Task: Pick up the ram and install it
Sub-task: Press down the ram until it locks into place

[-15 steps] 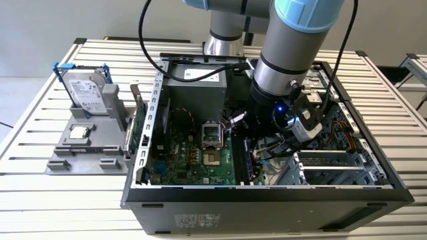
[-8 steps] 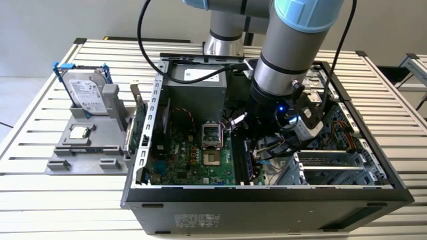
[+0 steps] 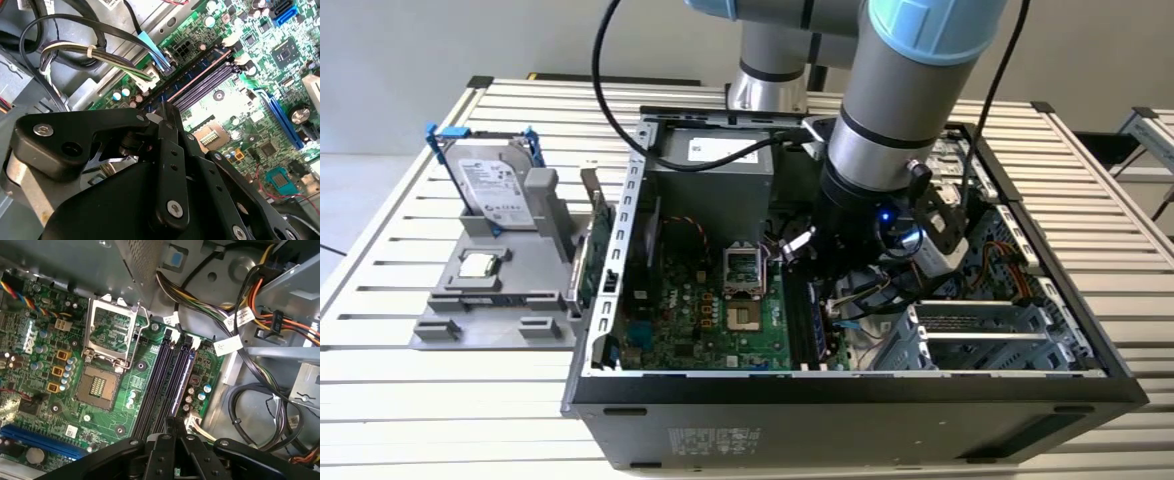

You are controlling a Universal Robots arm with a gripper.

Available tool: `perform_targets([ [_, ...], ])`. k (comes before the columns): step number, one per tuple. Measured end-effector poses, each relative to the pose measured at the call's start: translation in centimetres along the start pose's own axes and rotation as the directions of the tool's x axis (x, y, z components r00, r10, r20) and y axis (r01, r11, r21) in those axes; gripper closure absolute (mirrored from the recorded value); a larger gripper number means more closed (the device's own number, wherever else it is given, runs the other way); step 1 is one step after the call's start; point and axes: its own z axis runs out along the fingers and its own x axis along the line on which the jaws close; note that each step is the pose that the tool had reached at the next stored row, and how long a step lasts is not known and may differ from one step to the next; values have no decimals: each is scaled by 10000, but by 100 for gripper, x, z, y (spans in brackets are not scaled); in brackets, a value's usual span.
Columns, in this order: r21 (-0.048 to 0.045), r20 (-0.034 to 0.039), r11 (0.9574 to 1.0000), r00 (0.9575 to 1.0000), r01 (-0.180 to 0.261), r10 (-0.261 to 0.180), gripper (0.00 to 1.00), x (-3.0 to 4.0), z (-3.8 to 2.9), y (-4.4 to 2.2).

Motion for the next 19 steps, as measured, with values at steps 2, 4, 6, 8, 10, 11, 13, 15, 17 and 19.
perform_targets([
  [2,5,4,9996,9996,292,-292,100,0,0,1],
  [4,-9,13,9992,9992,392,-392,100,-1,1,2],
  [6,-33,22,9988,9988,485,-485,100,0,0,3],
  [8,-73,39,9983,9983,578,-577,100,0,0,3],
  [10,-112,57,9975,9976,695,-694,100,-1,0,3],
  [11,-123,63,9970,9970,768,-768,100,-1,1,3],
  [13,-127,68,9953,9953,962,-961,100,-1,2,3],
  [15,-119,69,9927,9927,1204,-1203,100,-1,1,3],
  [17,-110,71,9890,9890,1476,-1475,100,-1,2,3],
  [19,-103,74,9845,9846,1749,-1748,100,-2,3,3],
])
